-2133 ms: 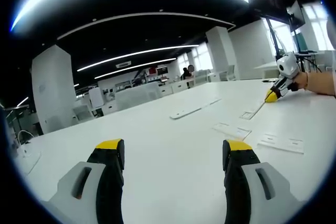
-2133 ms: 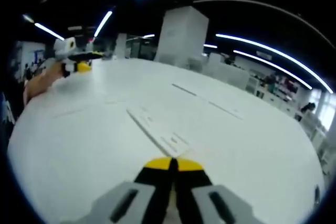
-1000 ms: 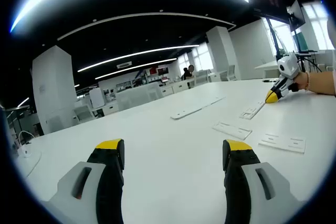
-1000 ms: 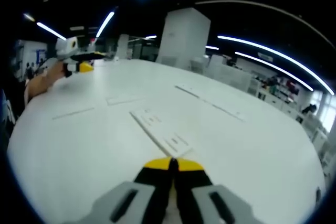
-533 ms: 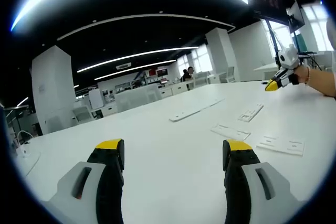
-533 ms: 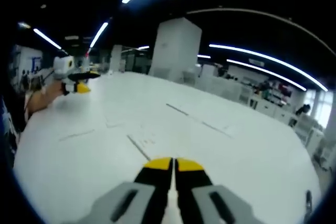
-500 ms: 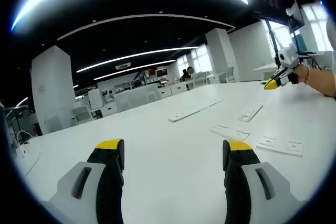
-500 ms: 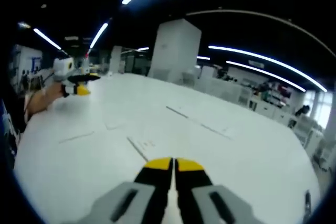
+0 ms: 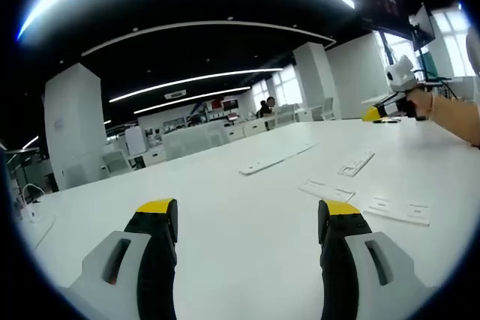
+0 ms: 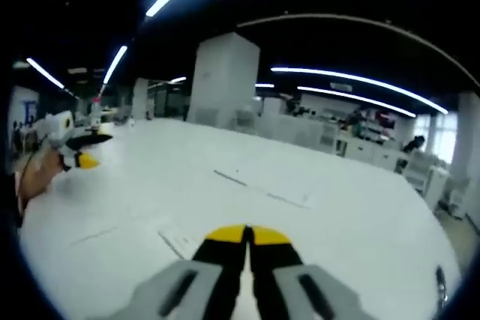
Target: Locate the socket holder cover, grip the socket holder cover, clip it into the socket holder slot.
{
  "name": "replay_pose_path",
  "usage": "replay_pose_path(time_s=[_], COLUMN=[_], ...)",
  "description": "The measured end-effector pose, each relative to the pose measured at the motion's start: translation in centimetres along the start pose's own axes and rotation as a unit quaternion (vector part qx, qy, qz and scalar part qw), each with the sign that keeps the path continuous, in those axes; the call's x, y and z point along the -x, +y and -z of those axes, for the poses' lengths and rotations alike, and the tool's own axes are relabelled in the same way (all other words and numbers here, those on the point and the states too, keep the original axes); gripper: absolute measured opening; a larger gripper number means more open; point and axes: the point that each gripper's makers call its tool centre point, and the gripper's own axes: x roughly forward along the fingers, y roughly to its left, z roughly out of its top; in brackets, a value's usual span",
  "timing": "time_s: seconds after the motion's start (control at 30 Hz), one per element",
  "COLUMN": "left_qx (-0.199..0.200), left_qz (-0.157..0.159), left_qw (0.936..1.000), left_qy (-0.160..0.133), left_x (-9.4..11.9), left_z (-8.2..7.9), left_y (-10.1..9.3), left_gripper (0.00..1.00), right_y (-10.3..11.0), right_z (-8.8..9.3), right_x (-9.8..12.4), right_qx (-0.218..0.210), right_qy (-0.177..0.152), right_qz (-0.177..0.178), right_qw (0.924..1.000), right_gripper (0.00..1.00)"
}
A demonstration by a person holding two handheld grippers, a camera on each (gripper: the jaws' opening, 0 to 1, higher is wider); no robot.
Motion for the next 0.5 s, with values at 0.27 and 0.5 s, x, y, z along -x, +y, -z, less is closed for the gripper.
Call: replay_pose_path(time_s=[0.27,0.5], left_qx=[-0.005,-0.006], left_qz=[-0.006,-0.012], left_qw=[1.0,0.9999], left_qy=[0.001,-0.004], left_x=[0.1,0.3], left_z=[0.0,-0.2], left_y=[0.2,0.5], left_gripper=[0.75,0.75], right_y=[-1.6,-1.5], right_z=[4.7,6.6], right_x=[-0.1,-0.7], right_qx=[-0.024,-0.022], right_qy=[0.055,0.09], right_qz=[0.027,0.029], right_qw=[0.9978,0.9953], right_gripper=[0.04,0.04])
